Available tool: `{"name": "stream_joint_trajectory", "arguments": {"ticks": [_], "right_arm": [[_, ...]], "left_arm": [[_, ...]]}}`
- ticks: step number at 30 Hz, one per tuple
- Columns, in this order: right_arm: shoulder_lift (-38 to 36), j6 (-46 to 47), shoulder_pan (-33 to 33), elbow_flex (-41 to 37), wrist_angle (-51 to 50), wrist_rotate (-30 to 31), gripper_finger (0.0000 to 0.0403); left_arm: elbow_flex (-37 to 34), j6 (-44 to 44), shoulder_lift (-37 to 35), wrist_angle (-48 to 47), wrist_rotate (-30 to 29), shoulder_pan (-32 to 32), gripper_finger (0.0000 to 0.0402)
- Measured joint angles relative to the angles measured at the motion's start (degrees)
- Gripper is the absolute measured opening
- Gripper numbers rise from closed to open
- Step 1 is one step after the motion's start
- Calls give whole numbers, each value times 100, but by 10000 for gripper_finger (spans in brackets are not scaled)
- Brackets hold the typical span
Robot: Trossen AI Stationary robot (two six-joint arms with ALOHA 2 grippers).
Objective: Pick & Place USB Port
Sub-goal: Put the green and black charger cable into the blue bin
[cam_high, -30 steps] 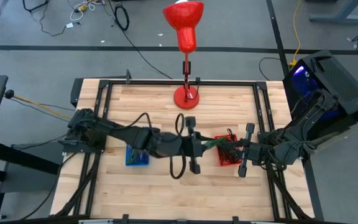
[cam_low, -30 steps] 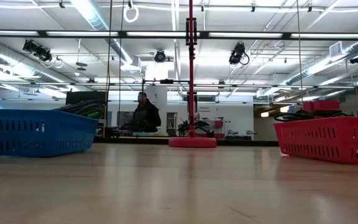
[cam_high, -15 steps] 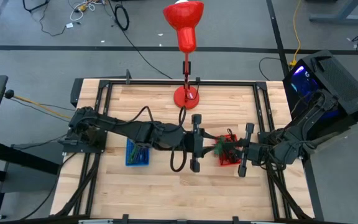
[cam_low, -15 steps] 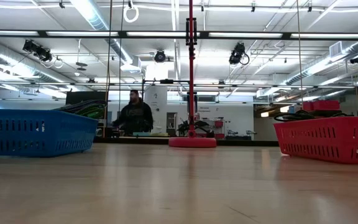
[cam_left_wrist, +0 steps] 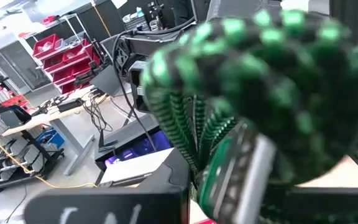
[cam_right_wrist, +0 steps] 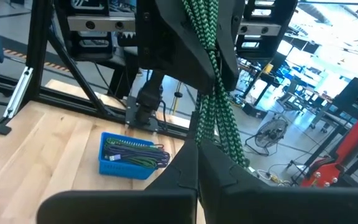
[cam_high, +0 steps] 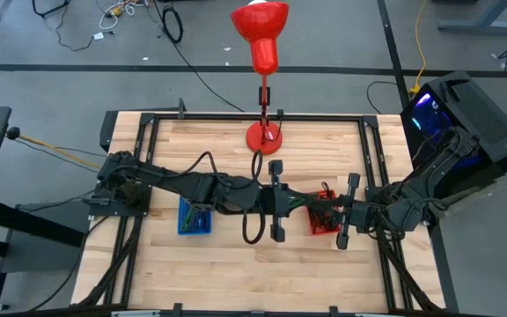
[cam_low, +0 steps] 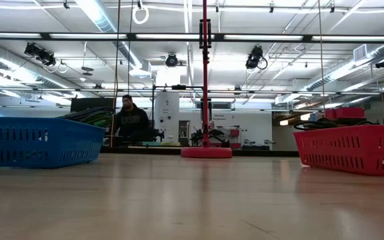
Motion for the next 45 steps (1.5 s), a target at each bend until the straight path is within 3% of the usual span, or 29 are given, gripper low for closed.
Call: {"name": "stream_joint_trajectory", "arguments": {"ticks": [5, 10, 13, 16, 22, 24, 26, 39, 45], "right_arm": [[0, 123, -2, 2, -50, 55, 0], [1, 415, -8, 18, -389, 379, 13], [2, 594, 23, 7, -650, 391, 27], [-4, 895, 28, 7, -1018, 473, 39], [-4, 1607, 36, 7, -1760, 543, 49], [-4, 1748, 33, 7, -1892, 563, 49], [-4, 1809, 35, 7, -1959, 584, 48], [-4, 2036, 37, 7, -2388, 554, 47], [-4, 2275, 37, 4, -2643, 555, 47]], "left_arm": [[0, 16, 0, -132, -382, -19, 27], [-10, -9, -72, -1011, -1729, -217, 27], [5, -453, -269, -1756, -2562, -378, 27], [9, -1771, -450, -3382, -3168, -550, 27], [4, -5800, -601, -7064, -3173, -859, 27], [-70, -7116, -567, -8019, -3064, -1007, 27], [-214, -7999, -558, -8361, -2787, -1144, 27], [-1342, -9653, -731, -8371, -469, -1238, 27], [-1873, -9789, -721, -8338, 517, -1022, 27]]}}
